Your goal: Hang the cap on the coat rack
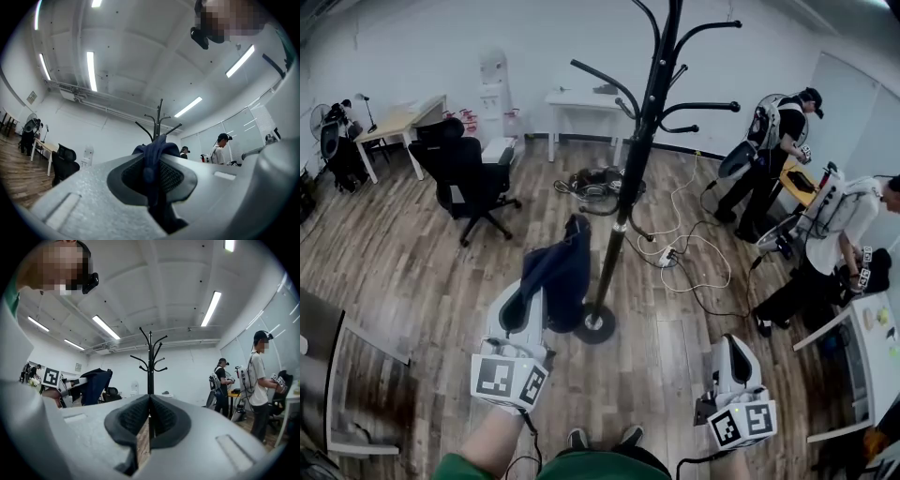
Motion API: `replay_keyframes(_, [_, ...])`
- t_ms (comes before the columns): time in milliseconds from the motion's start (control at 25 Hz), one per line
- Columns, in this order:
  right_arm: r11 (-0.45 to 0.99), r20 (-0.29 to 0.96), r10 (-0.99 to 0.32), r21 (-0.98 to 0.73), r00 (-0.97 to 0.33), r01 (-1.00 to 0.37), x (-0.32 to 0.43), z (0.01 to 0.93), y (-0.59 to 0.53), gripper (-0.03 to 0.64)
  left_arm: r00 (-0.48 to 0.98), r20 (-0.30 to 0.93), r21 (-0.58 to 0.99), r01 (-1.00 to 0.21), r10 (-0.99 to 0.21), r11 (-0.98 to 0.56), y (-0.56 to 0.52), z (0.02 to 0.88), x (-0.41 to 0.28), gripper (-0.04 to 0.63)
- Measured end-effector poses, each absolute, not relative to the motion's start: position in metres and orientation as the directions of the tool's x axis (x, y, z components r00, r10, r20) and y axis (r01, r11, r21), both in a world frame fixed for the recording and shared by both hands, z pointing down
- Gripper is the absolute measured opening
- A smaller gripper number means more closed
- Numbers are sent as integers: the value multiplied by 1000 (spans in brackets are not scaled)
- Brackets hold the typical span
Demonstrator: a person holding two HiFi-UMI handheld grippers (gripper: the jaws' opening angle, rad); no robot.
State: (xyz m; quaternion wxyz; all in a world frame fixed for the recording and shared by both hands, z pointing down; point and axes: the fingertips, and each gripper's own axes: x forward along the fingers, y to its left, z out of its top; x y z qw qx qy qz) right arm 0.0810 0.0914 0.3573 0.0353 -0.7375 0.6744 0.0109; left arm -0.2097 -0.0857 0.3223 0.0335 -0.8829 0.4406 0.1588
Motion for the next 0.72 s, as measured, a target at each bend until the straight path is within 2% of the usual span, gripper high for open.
replay_keyframes(320, [-43, -84, -995, -58, 47, -997, 102, 354, 51, 3, 560, -324, 60, -793, -763, -607, -113, 306, -184, 37])
replay_keyframes(720, [83, -127, -990, -106, -69, -991, 170, 359, -23, 3, 466, -350, 8, -866, -813, -500, -144, 285, -137, 37])
